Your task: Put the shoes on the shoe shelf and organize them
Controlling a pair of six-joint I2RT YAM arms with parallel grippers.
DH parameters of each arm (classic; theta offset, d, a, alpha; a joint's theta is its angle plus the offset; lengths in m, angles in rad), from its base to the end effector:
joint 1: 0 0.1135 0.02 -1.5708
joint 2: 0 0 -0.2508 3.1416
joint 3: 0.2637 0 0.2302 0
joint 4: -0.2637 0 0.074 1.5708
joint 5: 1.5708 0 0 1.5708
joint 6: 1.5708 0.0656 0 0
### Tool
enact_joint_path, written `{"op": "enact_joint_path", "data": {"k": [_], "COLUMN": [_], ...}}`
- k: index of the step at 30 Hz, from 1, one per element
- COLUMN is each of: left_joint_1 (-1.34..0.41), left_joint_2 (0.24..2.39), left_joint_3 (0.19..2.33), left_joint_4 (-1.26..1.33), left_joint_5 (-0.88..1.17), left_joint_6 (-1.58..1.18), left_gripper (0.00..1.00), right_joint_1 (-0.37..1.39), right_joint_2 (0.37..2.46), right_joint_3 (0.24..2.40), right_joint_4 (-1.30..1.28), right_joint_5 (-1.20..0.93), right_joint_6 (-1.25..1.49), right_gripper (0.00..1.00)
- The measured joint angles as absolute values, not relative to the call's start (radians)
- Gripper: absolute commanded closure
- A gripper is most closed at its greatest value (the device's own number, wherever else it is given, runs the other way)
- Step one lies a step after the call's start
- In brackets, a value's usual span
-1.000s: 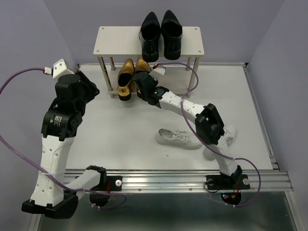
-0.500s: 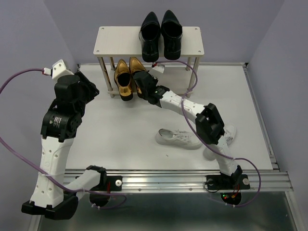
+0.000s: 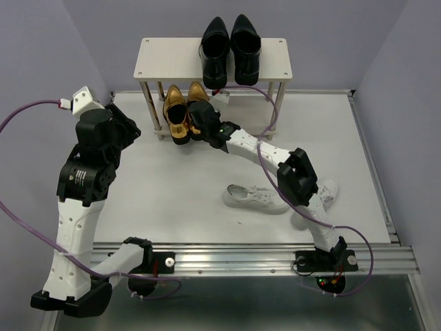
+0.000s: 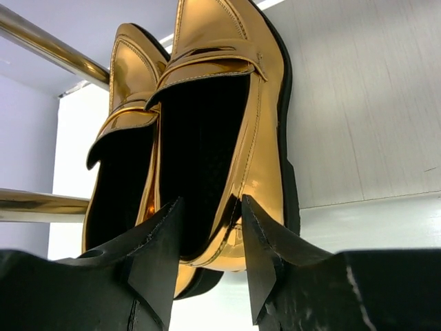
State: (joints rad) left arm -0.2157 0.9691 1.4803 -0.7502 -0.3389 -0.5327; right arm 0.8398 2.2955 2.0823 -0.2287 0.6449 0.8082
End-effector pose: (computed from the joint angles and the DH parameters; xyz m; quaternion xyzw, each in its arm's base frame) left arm 0.1751 -0.0161 0.4491 -0.2252 0.7489 -0.0991 0.6153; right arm 0.3835 0.3686 0.2588 0.1568 0.8039 0.1905 0.5411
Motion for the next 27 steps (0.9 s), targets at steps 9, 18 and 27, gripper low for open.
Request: {"op": "enact_joint_path", "data": {"k": [9,18,27], "left_joint_1": [-0.216,-0.215,-0.215], "left_joint_2": [0.968,0.966,0.966], "left_joint_3": [1.466,1.458,1.430], "left_joint_4": [-0.750,-0.746,-0.744], "left_joint_5": [-0.321,-0.321,-0.318], "left_joint_6": [-0.536,-0.538,-0.539], "left_gripper": [0.44,0.44,0.44], "right_joint_1": [0.841,0.842,0.877], "right_joint_2": [2.285,2.202,1.962], "right_joint_3": [2.056,1.948,1.669], "right_joint_4": [-0.215,-0.195,-0.159], "right_joint_5": [0.619,0.604,0.556], "right_joint_6": [0.807,0.788,0.759], "right_gripper": [0.49,0.37,0.26]}}
